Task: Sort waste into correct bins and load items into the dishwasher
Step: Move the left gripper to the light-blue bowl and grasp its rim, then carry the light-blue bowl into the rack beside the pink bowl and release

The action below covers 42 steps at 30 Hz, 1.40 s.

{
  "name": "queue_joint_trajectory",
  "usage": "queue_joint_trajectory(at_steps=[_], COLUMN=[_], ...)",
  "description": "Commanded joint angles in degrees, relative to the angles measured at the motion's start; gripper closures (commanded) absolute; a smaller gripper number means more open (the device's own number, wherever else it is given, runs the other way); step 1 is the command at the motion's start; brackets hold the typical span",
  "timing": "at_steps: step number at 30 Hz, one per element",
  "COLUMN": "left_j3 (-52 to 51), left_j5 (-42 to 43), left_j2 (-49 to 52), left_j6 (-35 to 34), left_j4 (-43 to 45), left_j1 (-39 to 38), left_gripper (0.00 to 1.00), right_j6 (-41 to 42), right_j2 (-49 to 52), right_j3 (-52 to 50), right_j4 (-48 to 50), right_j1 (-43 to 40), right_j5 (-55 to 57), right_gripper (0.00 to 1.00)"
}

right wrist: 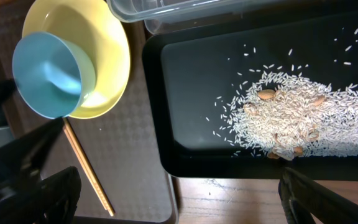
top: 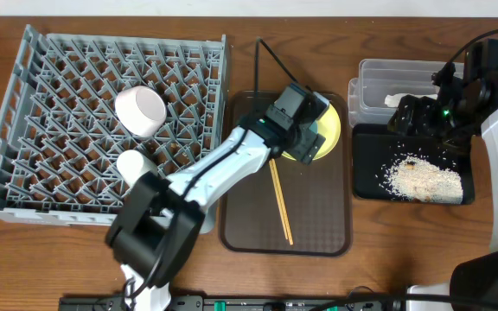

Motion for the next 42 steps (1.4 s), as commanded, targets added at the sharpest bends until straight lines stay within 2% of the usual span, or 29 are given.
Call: queue_joint_trajectory(at_steps=[1, 5, 13, 16, 17, 19, 28, 35, 38, 42], left_j3=[0.50, 0.50, 0.52, 0.52, 0.52, 0.52, 0.52, 0.52, 0.52, 0.52], left_j5=[-0.52, -0.55, -0.57, -0.57, -0.57, -0.57, -0.55, 0.22, 5.07, 19.71], left_j2=[3.41, 5.27, 4.26, 3.69, 3.50, 3.02, -3.87, -12.90, -15.26, -16.00], left_j6=[0.76, 0.81, 0.83, 0.81, 0.81, 0.81, 0.81, 0.28, -0.70, -3.04], left_j4=[-0.17, -1.88, -2.25, -2.29, -2.29, -2.32, -2.58, -2.64, -2.38, -0.42], left_j1=[-0.28, -0.76, -0.87, -0.87, -0.87, -0.87, -0.07, 5.27, 9.27, 16.31], left_gripper=[0.19, 0.29, 0.71, 0.81, 0.81, 0.90, 0.92, 0.92, 0.92, 0.92], right_j6=[-0.57, -0.57, -0.57, -0.57, -0.57, -0.57, -0.57, -0.57, -0.57, -0.55], right_j2=[-1.38, -1.38, -1.38, -1.38, -1.38, -1.38, -1.38, -1.38, -1.38, -1.38], right_j3=[0.63, 0.63, 0.63, 0.63, 0.63, 0.63, 0.63, 0.63, 0.63, 0.63], right_j4=[-0.04, -0.02, -0.04, -0.07, -0.07, -0.09, -0.11, -0.07, -0.04, -0.04], right_j1=[-0.46, -0.46, -0.46, -0.46, -0.46, -0.46, -0.46, -0.48, -0.46, -0.48], right_j5=[0.11, 0.11, 0.11, 0.11, 0.11, 0.11, 0.11, 0.11, 0.11, 0.11], right_gripper=[0.01, 0.01, 0.01, 0.01, 0.01, 0.01, 0.01, 0.01, 0.01, 0.01])
